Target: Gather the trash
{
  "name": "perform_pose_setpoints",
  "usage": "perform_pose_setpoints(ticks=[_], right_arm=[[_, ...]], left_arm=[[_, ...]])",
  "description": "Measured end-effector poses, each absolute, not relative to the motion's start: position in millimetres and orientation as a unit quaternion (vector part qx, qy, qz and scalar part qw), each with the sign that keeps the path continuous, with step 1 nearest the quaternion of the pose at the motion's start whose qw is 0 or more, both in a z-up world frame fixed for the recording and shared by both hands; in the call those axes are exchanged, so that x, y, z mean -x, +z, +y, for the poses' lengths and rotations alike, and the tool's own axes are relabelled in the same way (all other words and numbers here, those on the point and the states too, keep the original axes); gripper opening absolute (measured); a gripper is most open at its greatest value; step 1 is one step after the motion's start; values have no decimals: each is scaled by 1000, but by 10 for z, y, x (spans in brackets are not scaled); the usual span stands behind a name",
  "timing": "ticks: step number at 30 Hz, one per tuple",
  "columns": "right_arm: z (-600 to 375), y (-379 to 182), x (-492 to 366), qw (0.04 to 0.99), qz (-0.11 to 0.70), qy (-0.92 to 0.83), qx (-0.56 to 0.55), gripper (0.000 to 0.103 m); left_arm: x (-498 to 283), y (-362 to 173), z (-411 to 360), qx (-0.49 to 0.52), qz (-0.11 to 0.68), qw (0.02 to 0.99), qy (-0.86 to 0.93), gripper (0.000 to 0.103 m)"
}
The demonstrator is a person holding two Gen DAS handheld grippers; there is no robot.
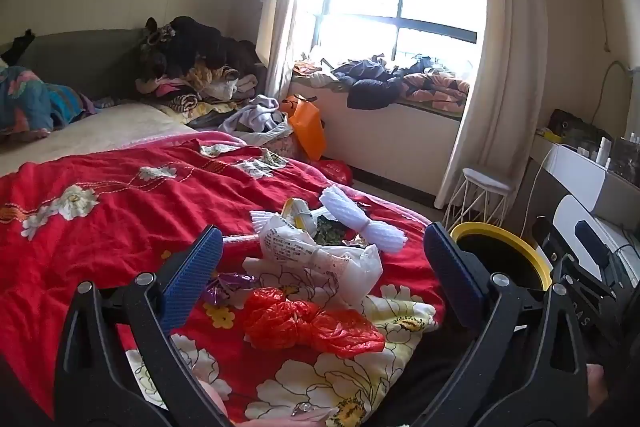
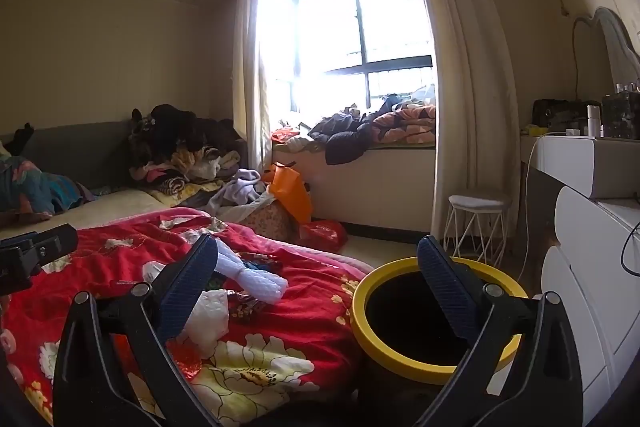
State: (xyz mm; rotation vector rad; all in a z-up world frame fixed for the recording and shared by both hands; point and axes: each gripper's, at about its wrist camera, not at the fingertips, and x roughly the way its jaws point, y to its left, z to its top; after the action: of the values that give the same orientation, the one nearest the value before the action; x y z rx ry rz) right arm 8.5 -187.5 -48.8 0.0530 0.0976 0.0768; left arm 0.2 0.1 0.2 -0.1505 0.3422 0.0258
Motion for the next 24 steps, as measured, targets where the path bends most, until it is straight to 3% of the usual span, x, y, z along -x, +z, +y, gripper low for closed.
perform_pose_setpoints(ticks=[24], right_arm=[[-1882,-499,-89,998,48,41,-25,97]], left_arm=[[8,29,35,73,167,983,13,93]])
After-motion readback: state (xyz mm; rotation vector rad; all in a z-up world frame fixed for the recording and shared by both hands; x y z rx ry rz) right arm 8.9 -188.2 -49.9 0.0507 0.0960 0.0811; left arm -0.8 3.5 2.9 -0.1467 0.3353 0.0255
